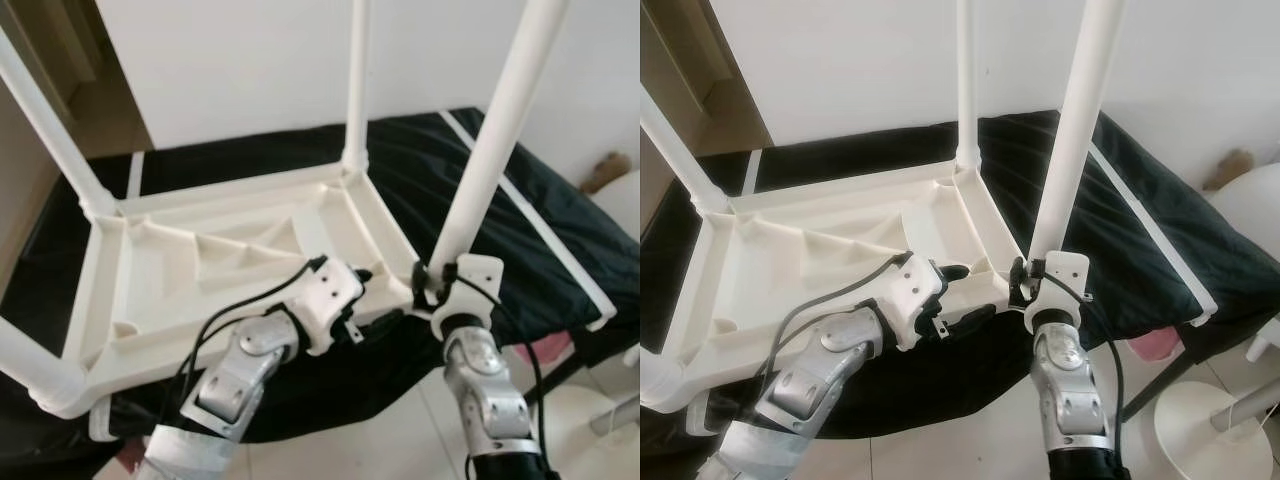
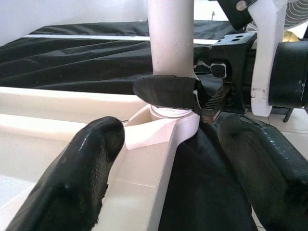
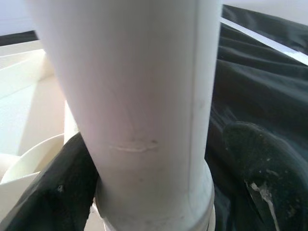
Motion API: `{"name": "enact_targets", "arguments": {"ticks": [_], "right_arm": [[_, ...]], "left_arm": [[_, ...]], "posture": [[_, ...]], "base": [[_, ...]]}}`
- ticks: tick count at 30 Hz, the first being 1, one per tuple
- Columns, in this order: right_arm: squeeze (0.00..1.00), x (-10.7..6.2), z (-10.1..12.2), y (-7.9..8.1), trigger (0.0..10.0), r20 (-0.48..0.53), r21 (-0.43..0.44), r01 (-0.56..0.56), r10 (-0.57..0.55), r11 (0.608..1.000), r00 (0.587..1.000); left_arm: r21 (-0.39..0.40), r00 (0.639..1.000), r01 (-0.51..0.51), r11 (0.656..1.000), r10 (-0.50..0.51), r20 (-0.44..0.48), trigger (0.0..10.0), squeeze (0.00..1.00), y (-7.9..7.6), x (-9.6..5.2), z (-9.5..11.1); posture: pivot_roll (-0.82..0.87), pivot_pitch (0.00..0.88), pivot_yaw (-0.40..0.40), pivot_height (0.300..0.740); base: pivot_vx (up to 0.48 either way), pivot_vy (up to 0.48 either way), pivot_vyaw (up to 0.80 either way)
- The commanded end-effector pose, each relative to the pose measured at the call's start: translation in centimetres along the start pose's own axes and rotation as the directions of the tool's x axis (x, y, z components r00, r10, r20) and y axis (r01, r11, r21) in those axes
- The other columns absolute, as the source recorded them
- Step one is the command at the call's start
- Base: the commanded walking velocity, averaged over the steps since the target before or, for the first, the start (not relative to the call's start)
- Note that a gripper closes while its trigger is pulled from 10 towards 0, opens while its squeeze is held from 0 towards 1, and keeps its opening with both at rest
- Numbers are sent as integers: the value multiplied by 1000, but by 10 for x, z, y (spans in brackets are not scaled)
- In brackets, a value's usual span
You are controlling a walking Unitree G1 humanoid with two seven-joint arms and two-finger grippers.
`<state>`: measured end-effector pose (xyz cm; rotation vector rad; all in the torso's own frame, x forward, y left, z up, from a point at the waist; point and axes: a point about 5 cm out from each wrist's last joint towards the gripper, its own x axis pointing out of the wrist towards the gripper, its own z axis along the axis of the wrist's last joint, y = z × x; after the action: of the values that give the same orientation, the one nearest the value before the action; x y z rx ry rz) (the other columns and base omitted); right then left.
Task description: Building children table
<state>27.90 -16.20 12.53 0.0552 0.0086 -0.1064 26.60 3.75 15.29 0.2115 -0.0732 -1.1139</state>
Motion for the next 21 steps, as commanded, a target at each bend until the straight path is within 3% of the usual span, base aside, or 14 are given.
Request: {"name": "enact_targets", "arguments": {"ticks": [1,5,6,8,9,12,16,19,20,21], "right_arm": [[1000,-2,-2,-10,10000,-1,5,6,-6,1000,1000],[1000,6,0,-29,10000,17,-34,-98,99,995,995],[416,11,3,-32,10000,23,-45,-143,144,989,989],[416,14,4,-34,10000,25,-52,-171,172,984,985],[0,16,6,-35,10000,29,-58,-197,199,979,980],[0,26,13,-33,10000,34,-89,-306,310,948,950],[0,29,14,-31,10000,32,-98,-344,348,934,937],[0,37,18,-13,10000,10,-138,-529,535,837,845],[0,37,18,-13,10000,10,-138,-529,535,837,845],[0,39,19,-9,10000,-3,-151,-573,579,805,815]], "left_arm": [[7,998,-61,998,61,-14,10000,0,4,-3,-2],[9,998,-67,998,67,-19,10000,0,7,-5,-2],[8,997,-69,998,70,-19,10000,0,7,-5,-2],[7,997,-71,997,71,-18,10000,0,7,-5,-2],[7,997,-71,997,71,-17,10000,0,7,-5,-1],[7,998,-69,998,69,-13,10000,0,7,-3,0],[5,998,-67,998,67,-10,10000,0,7,-3,1],[5,998,-64,998,64,-3,10000,0,8,-2,4],[5,998,-64,998,64,-3,10000,0,8,-2,4],[6,998,-64,998,64,-2,10000,0,9,-3,5]], "posture": [[-17,0,28,740],[-18,0,32,740],[-18,0,32,740],[-18,0,32,740],[-18,0,34,740],[-18,0,39,740],[-18,0,39,740],[-11,0,45,740],[-11,0,45,740],[-5,0,47,740]], "base": [[0,0,0],[0,0,0],[0,0,0],[0,0,0],[0,0,0],[0,0,0],[0,0,0],[0,0,0],[0,0,0],[0,0,0]]}}
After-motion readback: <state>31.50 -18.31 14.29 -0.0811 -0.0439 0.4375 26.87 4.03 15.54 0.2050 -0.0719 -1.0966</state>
